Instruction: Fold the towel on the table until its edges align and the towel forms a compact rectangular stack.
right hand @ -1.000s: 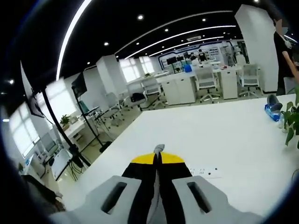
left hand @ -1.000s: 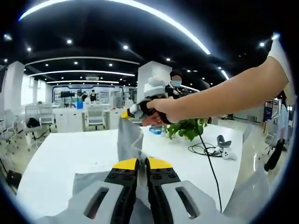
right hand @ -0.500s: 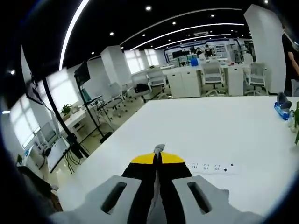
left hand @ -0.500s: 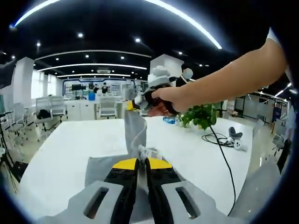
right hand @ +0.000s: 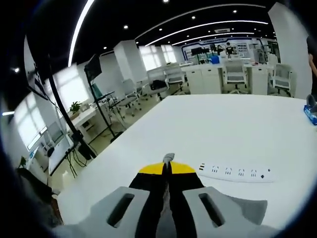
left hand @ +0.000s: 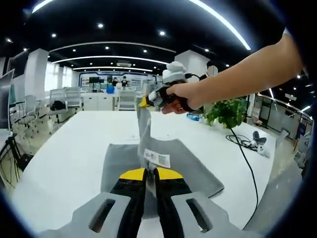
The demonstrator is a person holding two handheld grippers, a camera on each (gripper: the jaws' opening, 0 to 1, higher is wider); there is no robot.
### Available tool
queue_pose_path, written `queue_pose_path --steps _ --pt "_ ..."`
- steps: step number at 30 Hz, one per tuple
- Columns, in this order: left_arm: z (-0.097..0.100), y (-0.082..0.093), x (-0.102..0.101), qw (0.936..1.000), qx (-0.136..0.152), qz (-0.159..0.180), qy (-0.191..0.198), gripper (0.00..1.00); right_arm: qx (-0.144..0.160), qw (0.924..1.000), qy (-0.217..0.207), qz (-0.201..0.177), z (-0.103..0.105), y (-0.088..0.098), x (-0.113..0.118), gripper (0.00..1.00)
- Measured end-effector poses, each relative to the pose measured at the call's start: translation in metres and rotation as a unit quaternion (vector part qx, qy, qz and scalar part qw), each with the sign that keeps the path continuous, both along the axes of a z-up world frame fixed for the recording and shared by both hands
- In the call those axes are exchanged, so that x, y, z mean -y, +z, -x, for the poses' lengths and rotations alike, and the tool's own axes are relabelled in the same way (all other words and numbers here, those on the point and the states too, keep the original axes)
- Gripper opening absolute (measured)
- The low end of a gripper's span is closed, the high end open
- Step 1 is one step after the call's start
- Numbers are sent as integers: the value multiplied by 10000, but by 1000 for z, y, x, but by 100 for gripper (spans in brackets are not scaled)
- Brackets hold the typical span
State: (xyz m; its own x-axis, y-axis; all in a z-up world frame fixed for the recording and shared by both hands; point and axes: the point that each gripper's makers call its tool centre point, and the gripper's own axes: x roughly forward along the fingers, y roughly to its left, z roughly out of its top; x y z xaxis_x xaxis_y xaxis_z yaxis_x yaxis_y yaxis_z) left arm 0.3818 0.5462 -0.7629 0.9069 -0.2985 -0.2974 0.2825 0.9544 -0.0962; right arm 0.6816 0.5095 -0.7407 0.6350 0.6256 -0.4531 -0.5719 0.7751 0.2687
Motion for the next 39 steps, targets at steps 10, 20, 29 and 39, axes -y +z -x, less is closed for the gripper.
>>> queue_pose_path --steps 10,20,29,39 --pt "-1 -30 -18 9997 -197 -80 80 7 5 9997 238 92 -4 -26 -35 0" --pt "-3 -63 -41 9982 -495 -94 328 7 -135 9992 348 113 -6 -56 -68 0" --pt "-1 -90 -59 9954 -733 -203 584 7 -267 9984 474 173 -7 -85 -94 0" --pt "1 -113 -70 9903 -1108 -296 785 7 -374 9972 583 283 -7 -112 -112 0"
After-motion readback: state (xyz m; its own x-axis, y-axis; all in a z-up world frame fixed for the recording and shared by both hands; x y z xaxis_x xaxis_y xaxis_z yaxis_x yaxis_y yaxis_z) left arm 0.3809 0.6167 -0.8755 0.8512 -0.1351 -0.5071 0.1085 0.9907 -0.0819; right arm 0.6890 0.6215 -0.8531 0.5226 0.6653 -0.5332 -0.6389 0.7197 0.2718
